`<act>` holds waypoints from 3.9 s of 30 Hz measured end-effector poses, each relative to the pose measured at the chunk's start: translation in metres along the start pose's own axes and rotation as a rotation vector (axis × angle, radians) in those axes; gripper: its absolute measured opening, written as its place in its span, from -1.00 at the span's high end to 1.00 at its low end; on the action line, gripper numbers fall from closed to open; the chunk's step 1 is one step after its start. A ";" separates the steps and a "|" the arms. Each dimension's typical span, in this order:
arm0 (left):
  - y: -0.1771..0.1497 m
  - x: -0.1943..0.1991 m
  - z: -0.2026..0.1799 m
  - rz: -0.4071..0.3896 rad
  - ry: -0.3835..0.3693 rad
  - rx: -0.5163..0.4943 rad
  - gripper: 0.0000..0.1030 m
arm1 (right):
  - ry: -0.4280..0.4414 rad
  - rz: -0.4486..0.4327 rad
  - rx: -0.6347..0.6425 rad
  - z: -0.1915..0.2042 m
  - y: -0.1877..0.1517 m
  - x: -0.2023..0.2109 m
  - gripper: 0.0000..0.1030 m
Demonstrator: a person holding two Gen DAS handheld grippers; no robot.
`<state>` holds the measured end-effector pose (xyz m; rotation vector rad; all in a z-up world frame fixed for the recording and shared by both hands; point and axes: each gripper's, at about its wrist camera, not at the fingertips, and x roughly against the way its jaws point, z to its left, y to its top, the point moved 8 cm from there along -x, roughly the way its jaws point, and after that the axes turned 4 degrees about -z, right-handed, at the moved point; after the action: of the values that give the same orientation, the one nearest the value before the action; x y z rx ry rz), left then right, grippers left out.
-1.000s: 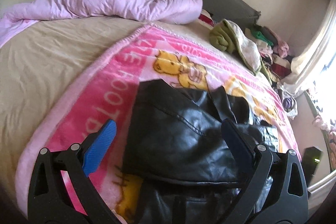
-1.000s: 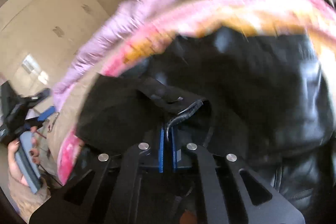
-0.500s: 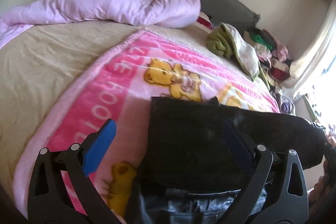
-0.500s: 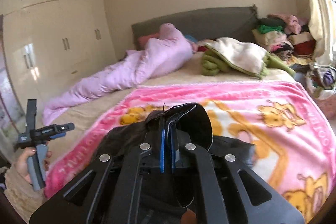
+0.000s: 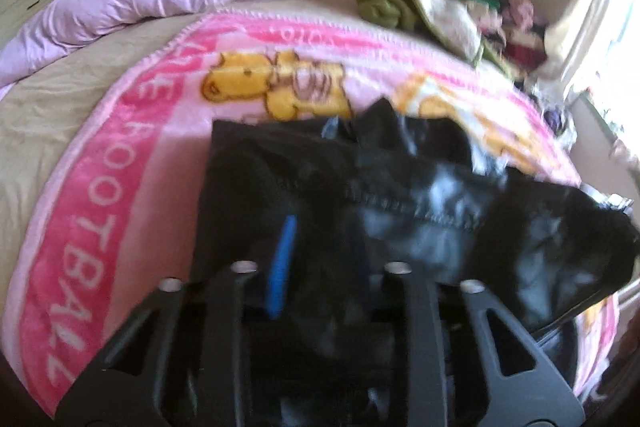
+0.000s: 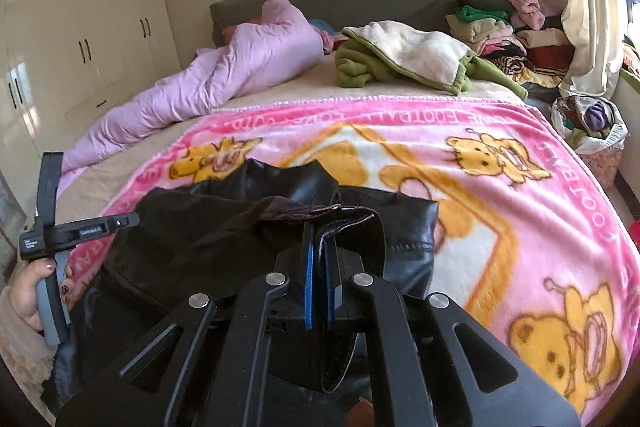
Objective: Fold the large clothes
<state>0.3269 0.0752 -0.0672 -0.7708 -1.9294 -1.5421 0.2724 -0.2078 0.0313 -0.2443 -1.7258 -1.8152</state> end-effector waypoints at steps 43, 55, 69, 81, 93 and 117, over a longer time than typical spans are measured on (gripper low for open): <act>-0.032 -0.028 0.001 0.082 -0.093 -0.018 0.78 | -0.120 0.343 0.012 0.008 -0.078 -0.131 0.80; -0.023 0.011 -0.009 -0.002 -0.157 0.006 0.33 | -0.030 0.157 -0.034 0.021 -0.052 -0.057 0.37; -0.052 0.028 -0.017 0.011 -0.151 -0.049 0.05 | 0.010 0.134 0.000 0.039 -0.063 -0.014 0.23; -0.076 0.012 -0.013 0.037 -0.104 -0.101 0.05 | -0.040 0.250 0.027 0.035 -0.094 -0.037 0.06; -0.078 0.014 -0.012 0.031 -0.131 -0.072 0.05 | 0.001 0.240 -0.075 0.023 -0.103 -0.034 0.02; -0.094 0.081 -0.018 0.000 -0.125 0.023 -0.82 | 0.047 0.065 -0.084 0.055 -0.088 0.045 -0.91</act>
<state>0.2046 0.0491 -0.0676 -0.8758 -2.0326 -1.5008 0.1736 -0.1724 -0.0112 -0.2868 -1.5928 -1.8340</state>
